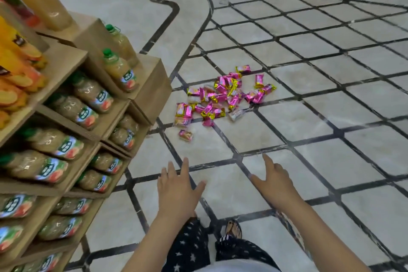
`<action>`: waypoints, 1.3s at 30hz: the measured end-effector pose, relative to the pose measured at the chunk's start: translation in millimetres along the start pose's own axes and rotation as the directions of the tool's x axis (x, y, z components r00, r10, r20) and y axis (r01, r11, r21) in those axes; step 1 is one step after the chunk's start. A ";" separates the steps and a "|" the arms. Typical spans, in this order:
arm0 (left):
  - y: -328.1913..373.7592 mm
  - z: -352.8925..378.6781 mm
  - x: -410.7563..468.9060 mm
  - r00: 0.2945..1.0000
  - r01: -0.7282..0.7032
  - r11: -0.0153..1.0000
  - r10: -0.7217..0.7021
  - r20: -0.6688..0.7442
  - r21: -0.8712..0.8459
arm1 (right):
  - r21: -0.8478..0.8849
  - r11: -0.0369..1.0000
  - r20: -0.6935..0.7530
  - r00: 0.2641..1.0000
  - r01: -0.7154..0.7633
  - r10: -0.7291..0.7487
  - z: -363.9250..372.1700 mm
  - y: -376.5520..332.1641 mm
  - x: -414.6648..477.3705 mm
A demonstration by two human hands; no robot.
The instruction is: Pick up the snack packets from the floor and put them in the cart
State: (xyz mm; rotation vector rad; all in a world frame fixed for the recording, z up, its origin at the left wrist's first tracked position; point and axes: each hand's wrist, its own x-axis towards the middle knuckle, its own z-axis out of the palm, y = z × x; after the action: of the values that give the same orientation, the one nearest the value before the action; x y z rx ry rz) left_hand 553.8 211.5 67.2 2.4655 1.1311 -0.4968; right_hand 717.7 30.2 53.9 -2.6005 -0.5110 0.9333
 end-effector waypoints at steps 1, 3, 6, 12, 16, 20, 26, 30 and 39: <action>-1.4 -3.0 11.6 1.000 0.018 1.000 -0.018 0.006 -0.002 | -0.004 1.000 0.014 1.000 0.012 -0.012 -0.9 -9.5 14.4; -9.0 -7.7 38.8 0.998 0.063 0.998 -0.063 0.027 -0.015 | -0.037 0.999 0.041 0.999 0.034 -0.033 0.0 -28.0 46.0; -23.0 -15.7 91.0 0.992 0.112 0.994 -0.111 0.061 -0.010 | -0.112 0.993 0.067 0.997 0.043 -0.036 0.8 -57.0 99.5; -33.8 -47.3 206.1 0.976 0.202 0.979 -0.201 0.080 0.001 | -0.171 0.985 0.139 0.989 -0.021 0.046 -7.4 -117.1 200.0; -37.5 -67.2 265.2 0.968 0.224 0.975 -0.220 0.120 -0.016 | -0.119 0.987 0.197 0.971 -0.113 0.135 -6.1 -152.9 256.0; -37.0 -74.9 322.4 0.963 0.200 0.980 -0.199 0.179 0.015 | -0.104 0.981 0.182 0.966 -0.164 0.181 -10.7 -172.0 302.9; -39.9 -45.5 397.2 0.913 0.356 0.934 -0.352 0.204 0.021 | -0.187 0.968 0.250 0.944 -0.170 0.214 -12.0 -165.1 375.2; -35.3 0.1 432.9 0.846 0.476 0.879 -0.458 0.272 0.000 | -0.306 0.946 0.318 0.925 -0.107 0.207 0.8 -146.1 446.8; -9.2 148.4 549.5 0.691 0.687 0.719 -0.603 0.398 -0.104 | -0.549 0.825 0.433 0.890 0.134 0.143 79.1 -98.6 657.1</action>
State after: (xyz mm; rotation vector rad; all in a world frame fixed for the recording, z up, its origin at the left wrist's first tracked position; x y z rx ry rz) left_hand 860.4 497.4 -317.9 1.6114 1.7807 -0.8783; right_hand 1117.9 417.9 -316.7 -2.8687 -1.0508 1.6307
